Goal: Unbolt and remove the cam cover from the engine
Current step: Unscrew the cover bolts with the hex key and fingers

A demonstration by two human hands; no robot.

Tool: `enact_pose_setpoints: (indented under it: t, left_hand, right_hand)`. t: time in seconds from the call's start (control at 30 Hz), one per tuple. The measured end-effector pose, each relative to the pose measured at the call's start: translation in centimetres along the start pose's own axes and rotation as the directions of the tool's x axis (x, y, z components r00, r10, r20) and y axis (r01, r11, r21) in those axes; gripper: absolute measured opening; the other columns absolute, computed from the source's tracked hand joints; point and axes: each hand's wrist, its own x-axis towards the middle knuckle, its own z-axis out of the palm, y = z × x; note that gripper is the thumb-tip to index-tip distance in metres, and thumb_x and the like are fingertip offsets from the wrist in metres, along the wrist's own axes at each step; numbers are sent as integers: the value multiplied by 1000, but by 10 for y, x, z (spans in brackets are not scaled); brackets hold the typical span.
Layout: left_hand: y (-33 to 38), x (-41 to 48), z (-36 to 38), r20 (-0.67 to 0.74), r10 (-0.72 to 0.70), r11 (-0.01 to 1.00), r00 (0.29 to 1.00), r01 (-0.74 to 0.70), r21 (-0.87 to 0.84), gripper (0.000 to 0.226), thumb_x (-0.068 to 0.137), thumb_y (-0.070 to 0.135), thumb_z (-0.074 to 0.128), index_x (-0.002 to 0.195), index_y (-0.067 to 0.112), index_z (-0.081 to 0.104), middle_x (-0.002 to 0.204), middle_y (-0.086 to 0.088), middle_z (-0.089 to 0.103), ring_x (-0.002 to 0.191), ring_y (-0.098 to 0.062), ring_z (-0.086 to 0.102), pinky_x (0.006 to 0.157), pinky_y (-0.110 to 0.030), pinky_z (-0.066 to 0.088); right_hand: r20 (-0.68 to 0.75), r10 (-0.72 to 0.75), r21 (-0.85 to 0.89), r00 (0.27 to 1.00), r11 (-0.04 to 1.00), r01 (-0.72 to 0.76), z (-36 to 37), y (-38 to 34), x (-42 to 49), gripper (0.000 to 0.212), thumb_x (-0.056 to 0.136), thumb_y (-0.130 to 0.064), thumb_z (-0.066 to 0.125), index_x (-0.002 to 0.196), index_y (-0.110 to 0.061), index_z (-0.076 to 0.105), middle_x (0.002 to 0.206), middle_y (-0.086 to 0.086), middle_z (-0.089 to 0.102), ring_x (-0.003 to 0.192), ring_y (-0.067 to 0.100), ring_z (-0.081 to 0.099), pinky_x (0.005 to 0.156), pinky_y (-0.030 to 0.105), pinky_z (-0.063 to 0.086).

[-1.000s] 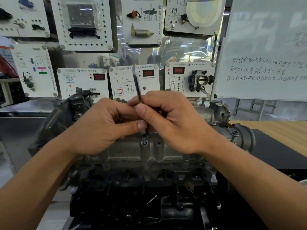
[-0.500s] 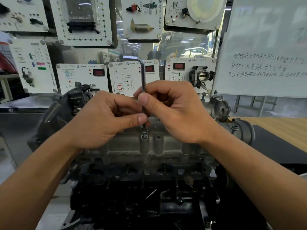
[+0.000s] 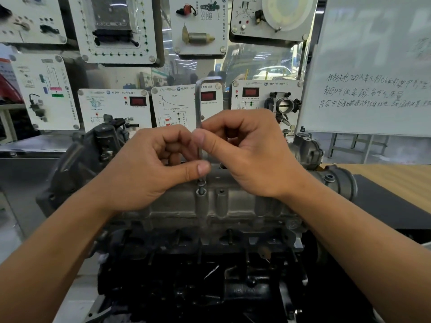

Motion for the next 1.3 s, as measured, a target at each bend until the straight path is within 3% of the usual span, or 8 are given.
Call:
enact_pose_setpoints:
  t: [0.13,0.23,0.5,0.63,0.7,0.83,1.03,1.3]
  left_hand:
    - [0,-1,-4,103,30,999,994,-32,22,19,91,26,69,107,18,74,87,10,77,81,-3,72,75,-15,55]
    - [1,-1,-3,102,29,997,994,-35,62,16,86,23,66,97,21,76,73,18,74,60,5,62,62,-6,47]
    - [0,-1,9,-98,30,998,995,-25,56,38,73,41,81,97,11,76,83,-14,73,77,-42,65,72,-59,54]
    - [0,0,7,-38,-3,997,999,6,73,41,74,44,82,102,14,75,88,-5,75,79,-37,69,76,-58,56]
    - [1,-1,2,28,9,999,1000,-10,49,29,87,30,77,112,15,75,98,4,78,91,-16,74,86,-37,60]
    - [3,-2,-2,86,-1,1000,996,-1,25,24,89,17,64,109,9,75,85,14,77,62,8,62,63,-7,48]
    - [3,-1,4,-37,-7,1000,999,7,3,29,76,30,74,98,11,77,88,0,79,88,-16,75,85,-28,59]
    - [3,-1,6,-115,-2,999,993,8,53,46,71,46,81,95,7,75,86,-13,75,83,-42,68,75,-60,55]
  right_hand:
    - [59,-5,7,998,1000,4,0,1,-1,13,96,-3,61,99,4,72,78,20,72,70,34,70,62,47,57]
    - [58,24,47,998,999,-27,1,0,-1,16,94,-5,64,104,4,72,81,17,74,69,32,72,62,41,61]
    - [-18,4,25,1000,1000,-3,1,0,0,9,87,-7,74,86,1,76,73,12,74,62,24,69,56,35,57]
    - [1,13,-7,1000,1000,-13,0,-1,0,10,90,-7,70,89,1,75,72,11,73,62,20,67,57,32,56]
    - [27,9,-10,1000,1000,-8,0,-1,-1,11,93,-6,66,93,1,75,77,15,73,69,29,70,62,45,58]
    - [72,39,42,997,998,-42,1,-1,-1,14,95,-3,61,99,6,72,77,20,71,63,34,67,56,52,56]
    - [36,-8,64,999,998,5,0,-5,0,12,90,-2,69,91,9,72,69,22,70,56,18,66,54,25,54]
    - [3,40,99,999,994,-40,0,-5,1,9,82,-5,77,87,3,74,65,25,65,52,16,62,51,35,51]
